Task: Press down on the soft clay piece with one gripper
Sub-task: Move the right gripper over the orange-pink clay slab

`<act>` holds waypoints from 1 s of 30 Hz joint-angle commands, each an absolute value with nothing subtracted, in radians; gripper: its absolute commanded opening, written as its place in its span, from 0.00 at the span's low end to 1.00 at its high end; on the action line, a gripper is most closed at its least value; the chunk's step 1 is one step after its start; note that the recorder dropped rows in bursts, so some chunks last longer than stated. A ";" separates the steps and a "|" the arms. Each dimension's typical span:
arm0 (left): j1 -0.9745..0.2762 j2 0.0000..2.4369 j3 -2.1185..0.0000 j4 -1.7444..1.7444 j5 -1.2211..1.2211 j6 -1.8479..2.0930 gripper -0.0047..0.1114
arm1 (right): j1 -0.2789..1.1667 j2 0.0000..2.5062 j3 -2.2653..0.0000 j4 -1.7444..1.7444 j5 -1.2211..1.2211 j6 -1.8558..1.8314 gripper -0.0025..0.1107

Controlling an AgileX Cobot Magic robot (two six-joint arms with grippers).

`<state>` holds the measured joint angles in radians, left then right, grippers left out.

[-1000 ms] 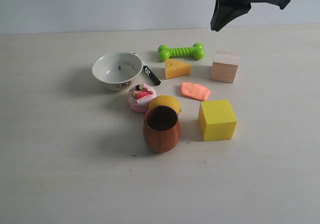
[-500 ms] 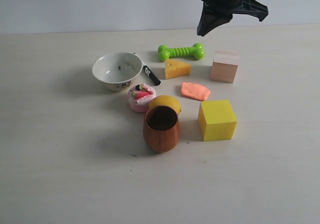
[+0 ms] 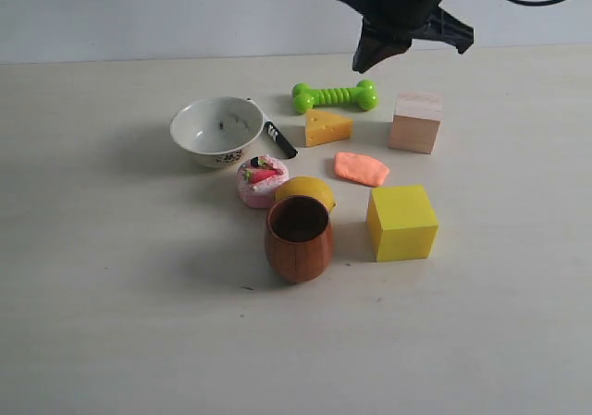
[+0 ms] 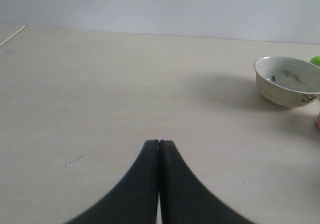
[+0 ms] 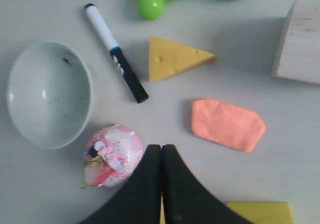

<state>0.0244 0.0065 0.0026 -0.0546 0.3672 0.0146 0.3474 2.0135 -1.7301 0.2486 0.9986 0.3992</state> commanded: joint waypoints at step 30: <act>0.021 0.000 0.000 -0.060 0.355 0.008 0.04 | 0.350 2.294 -1.901 0.113 1.197 0.411 0.02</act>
<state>0.0244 0.0065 0.0026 -0.0546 0.3672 0.0146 0.3474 2.2842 -1.8888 0.1225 1.2048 0.4208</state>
